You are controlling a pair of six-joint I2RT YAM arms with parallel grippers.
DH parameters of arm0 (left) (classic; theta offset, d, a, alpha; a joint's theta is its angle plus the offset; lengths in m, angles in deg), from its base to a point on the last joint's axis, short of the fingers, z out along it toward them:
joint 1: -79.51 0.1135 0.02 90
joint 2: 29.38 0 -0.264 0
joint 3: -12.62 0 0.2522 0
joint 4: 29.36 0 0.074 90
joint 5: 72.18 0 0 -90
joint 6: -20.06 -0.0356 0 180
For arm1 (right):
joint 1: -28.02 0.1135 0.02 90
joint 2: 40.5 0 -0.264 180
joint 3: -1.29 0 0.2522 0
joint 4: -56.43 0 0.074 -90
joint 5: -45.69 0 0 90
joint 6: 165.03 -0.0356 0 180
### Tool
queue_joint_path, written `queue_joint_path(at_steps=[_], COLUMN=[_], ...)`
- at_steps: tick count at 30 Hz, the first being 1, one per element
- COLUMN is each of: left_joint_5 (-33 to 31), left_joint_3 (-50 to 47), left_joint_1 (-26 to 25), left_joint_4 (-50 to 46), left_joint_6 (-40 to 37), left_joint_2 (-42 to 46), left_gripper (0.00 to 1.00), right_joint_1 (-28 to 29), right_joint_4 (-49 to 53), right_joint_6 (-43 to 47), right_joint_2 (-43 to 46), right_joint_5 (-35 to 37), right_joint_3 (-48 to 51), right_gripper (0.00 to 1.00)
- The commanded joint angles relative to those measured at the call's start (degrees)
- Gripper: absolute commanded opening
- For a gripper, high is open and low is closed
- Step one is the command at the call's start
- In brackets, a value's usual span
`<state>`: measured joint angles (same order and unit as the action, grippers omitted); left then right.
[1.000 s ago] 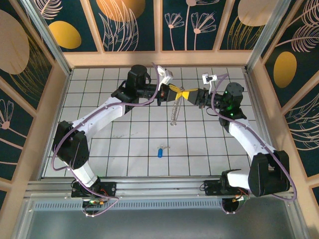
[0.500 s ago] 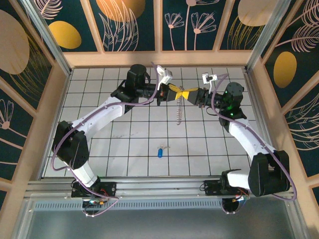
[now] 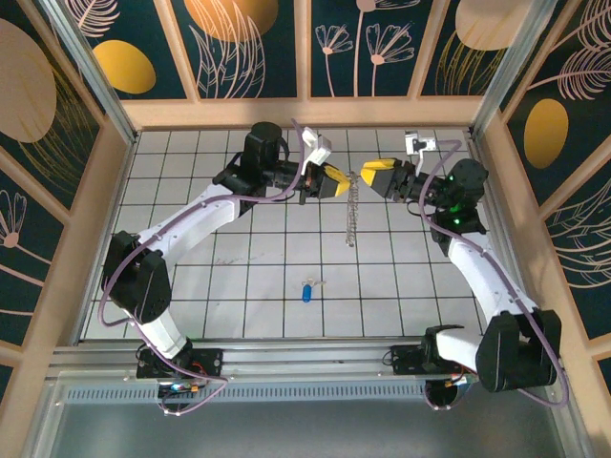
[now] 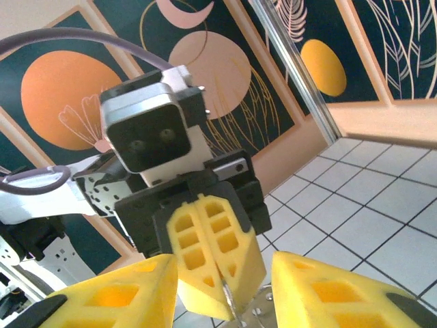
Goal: Put the keys on the keyring
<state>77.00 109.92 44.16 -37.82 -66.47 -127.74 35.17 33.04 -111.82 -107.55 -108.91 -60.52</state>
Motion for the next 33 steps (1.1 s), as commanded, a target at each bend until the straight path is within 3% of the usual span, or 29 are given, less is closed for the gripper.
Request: queue_joint_path(at_steps=[1,14,33], left_joint_5=[4.3,8.5,7.8], left_joint_3=[3.8,7.8,7.6], left_joint_1=[0.1,1.0,1.0], left_joint_4=[-2.4,-5.2,-4.9], left_joint_6=[-3.4,-6.0,-6.0], left_joint_2=[-2.0,-3.9,-2.9], left_gripper=[0.0,0.0,0.0], right_joint_1=[-0.3,0.5,3.8], right_joint_4=[-2.8,-5.6,-6.9], right_joint_6=[-0.5,-1.1,-1.3], right_joint_2=[1.6,0.8,-1.1], right_joint_5=[-1.1,-1.1,0.0], right_joint_3=[-0.4,1.4,4.4], right_gripper=[0.41,0.42,0.38])
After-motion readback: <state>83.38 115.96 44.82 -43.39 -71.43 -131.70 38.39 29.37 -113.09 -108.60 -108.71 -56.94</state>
